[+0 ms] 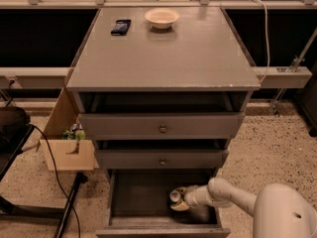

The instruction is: Place pepsi can into bottom drawer

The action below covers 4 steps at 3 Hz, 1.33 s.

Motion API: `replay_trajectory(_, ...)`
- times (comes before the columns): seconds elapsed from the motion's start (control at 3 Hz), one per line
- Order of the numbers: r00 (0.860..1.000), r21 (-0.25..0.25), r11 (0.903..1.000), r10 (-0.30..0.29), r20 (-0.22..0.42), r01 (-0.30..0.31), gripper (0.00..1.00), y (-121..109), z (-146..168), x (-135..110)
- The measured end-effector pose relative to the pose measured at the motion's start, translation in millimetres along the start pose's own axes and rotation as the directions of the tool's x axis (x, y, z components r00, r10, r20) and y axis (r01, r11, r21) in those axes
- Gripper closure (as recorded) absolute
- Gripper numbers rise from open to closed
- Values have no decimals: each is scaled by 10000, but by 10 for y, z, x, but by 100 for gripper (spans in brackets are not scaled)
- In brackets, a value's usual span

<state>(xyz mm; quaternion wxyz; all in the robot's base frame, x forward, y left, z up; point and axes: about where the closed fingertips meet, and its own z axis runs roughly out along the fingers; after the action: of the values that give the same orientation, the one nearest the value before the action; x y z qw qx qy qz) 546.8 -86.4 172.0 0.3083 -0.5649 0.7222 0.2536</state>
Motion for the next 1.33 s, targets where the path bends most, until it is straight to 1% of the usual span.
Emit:
replay_trajectory(0.33, 9990, -104, 9999, -122, -429, 118, 100, 20, 47, 22)
replay_trajectory(0.67, 9977, -183, 9997, -145, -658, 134, 100, 34, 77, 40)
replay_trajectory(1.0, 9977, -183, 9997, -145, -658, 134, 82, 34, 77, 40)
replay_trajectory(1.33, 9977, -184, 9997, -145, -658, 134, 58, 35, 77, 40)
